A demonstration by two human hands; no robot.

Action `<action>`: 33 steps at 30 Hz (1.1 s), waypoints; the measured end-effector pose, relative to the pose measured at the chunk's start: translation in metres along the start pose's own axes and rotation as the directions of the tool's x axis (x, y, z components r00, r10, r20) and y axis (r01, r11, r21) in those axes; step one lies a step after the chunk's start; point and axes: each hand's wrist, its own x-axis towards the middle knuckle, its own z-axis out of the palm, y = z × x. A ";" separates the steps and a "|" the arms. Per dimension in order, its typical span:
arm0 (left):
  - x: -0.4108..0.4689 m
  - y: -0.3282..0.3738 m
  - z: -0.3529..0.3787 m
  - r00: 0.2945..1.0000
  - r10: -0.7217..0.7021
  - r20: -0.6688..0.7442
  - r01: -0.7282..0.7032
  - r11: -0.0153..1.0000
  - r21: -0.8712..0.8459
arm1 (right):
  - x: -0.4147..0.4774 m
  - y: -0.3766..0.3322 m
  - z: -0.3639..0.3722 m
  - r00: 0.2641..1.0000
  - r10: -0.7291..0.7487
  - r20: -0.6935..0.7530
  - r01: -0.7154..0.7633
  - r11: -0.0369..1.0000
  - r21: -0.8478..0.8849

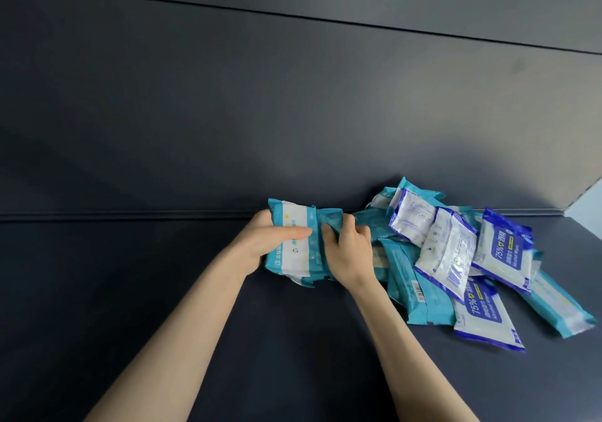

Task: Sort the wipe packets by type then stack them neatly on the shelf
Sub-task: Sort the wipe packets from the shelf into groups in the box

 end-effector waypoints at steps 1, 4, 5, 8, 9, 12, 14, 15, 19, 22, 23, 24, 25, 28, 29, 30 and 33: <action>-0.002 0.001 0.003 1.000 -0.003 0.000 0.003 0.999 -0.043 | 0.000 0.001 0.000 1.000 -0.008 0.020 0.008 1.000 0.024; -0.005 -0.001 0.005 1.000 -0.006 0.010 0.007 0.994 -0.107 | 0.000 0.003 -0.001 0.997 -0.020 0.073 0.010 0.992 0.125; -0.007 -0.002 0.005 1.000 -0.009 0.014 0.010 0.992 -0.128 | 0.000 0.004 -0.002 0.996 -0.025 0.087 0.011 0.987 0.160; -0.012 -0.007 0.004 1.000 0.011 -0.023 -0.015 0.982 -0.187 | 0.000 0.007 -0.004 0.992 -0.073 0.106 0.049 0.976 0.213; -0.015 -0.007 0.004 0.999 0.019 -0.040 -0.027 0.979 -0.204 | 0.000 0.007 -0.004 0.990 -0.090 0.109 0.064 0.973 0.220; -0.022 -0.009 0.001 0.996 0.052 -0.079 -0.069 0.969 -0.236 | -0.001 0.003 -0.003 0.986 -0.106 0.126 0.075 0.970 0.230; -0.028 -0.009 -0.005 0.992 0.075 -0.102 -0.100 0.960 -0.263 | -0.001 0.000 -0.002 0.983 -0.102 0.150 0.069 0.974 0.214; -0.032 -0.009 -0.008 0.990 0.088 -0.108 -0.115 0.955 -0.274 | -0.002 -0.002 -0.001 0.980 -0.111 0.163 0.075 0.975 0.211; -0.049 -0.010 -0.021 0.982 0.161 -0.102 -0.185 0.931 -0.315 | -0.011 -0.016 -0.006 0.958 -0.124 0.259 -0.005 0.894 0.448; -0.062 -0.013 -0.026 0.969 0.228 -0.097 -0.248 0.904 -0.349 | -0.019 -0.025 -0.016 0.929 -0.151 0.338 -0.107 0.765 0.635; -0.066 -0.013 -0.025 0.964 0.246 -0.100 -0.266 0.897 -0.352 | -0.022 -0.028 -0.019 0.922 -0.181 0.342 -0.095 0.750 0.654; -0.070 -0.014 -0.024 0.959 0.262 -0.106 -0.282 0.891 -0.355 | -0.025 -0.030 -0.020 0.919 -0.210 0.335 -0.077 0.736 0.673; -0.075 -0.014 -0.022 0.956 0.272 -0.113 -0.295 0.887 -0.355 | -0.028 -0.032 -0.022 0.918 -0.234 0.322 -0.057 0.723 0.688; -0.089 -0.019 -0.016 0.946 0.296 -0.133 -0.324 0.878 -0.352 | -0.038 -0.031 -0.022 0.916 -0.259 0.305 -0.027 0.719 0.694; -0.094 -0.020 -0.013 0.944 0.296 -0.144 -0.328 0.879 -0.346 | -0.042 -0.030 -0.022 0.917 -0.259 0.305 -0.026 0.721 0.692; -0.098 -0.022 -0.011 0.943 0.291 -0.162 -0.330 0.881 -0.338 | -0.045 -0.029 -0.021 0.919 -0.253 0.301 -0.026 0.725 0.689; -0.108 -0.029 -0.004 0.943 0.241 -0.230 -0.310 0.888 -0.341 | -0.057 -0.025 -0.017 0.935 -0.222 0.276 -0.027 0.733 0.680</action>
